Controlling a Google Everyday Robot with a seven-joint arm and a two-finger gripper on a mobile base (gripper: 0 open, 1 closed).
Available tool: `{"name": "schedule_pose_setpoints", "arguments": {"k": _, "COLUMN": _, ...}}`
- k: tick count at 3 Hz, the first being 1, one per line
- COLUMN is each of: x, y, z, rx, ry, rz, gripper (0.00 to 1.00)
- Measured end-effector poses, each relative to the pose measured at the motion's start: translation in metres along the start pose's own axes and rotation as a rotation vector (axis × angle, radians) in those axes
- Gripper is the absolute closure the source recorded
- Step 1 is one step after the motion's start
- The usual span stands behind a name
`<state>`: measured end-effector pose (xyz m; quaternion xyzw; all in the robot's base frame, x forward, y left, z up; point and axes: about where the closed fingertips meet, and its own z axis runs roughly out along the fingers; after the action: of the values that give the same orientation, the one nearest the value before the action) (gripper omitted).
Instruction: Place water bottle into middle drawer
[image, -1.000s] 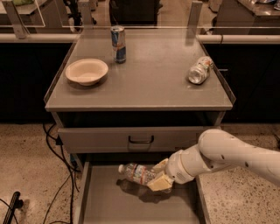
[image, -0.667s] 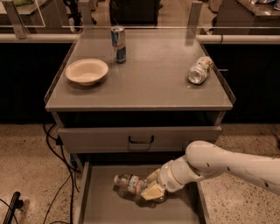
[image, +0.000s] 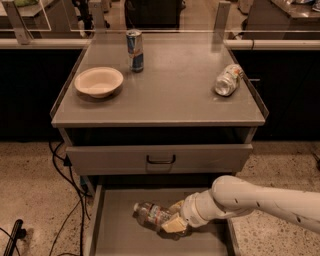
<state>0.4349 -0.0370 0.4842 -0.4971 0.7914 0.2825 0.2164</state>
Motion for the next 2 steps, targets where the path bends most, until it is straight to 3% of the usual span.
{"name": "schedule_pose_setpoints", "arguments": {"k": 1, "x": 0.0121, "y": -0.0366, "z": 0.0275, "rx": 0.085, "ry": -0.038, "rz": 0.007, "gripper": 1.00}}
{"name": "schedule_pose_setpoints", "arguments": {"k": 2, "x": 0.0121, "y": -0.0367, "z": 0.0277, "rx": 0.085, "ry": -0.038, "rz": 0.007, "gripper": 1.00}}
